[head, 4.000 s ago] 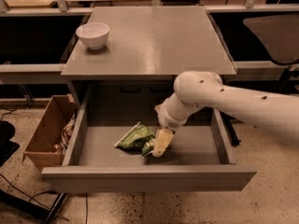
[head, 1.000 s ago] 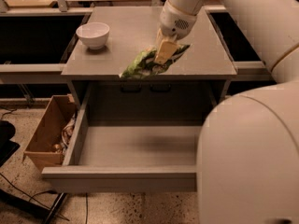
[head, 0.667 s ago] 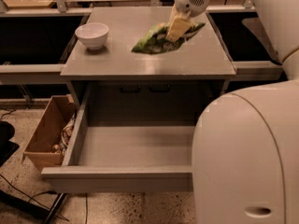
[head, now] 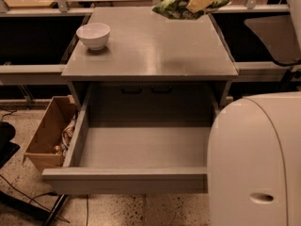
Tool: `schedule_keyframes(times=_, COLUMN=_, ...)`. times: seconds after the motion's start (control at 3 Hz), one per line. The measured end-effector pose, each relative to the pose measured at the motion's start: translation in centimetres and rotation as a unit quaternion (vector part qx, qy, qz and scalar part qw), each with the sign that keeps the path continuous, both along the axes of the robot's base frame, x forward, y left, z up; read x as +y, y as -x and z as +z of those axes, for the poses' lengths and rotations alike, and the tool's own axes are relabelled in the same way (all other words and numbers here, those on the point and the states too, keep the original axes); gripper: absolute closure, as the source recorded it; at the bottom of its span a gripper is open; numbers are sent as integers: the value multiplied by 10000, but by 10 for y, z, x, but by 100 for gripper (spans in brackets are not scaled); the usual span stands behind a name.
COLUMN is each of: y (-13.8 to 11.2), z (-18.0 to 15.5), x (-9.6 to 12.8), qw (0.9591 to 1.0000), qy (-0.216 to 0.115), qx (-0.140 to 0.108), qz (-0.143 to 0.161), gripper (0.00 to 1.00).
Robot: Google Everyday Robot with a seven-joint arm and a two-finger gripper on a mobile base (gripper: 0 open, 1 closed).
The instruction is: Pick green jalapeno chip bag from top drawer and place on counter
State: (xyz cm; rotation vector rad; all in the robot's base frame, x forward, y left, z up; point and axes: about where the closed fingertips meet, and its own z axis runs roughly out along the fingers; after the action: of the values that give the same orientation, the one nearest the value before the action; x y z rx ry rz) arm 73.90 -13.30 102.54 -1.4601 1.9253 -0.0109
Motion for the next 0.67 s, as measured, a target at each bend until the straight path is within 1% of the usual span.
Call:
schedule_keyframes(times=0.33, y=-38, z=-26, x=-2, qw=9990, qy=-360, qx=-259, qz=-109, gripper=100)
schedule_keyframes(times=0.67, y=-64, z=-81, x=23, qw=9986, qy=-504, qx=-149, qz=88, gripper=100)
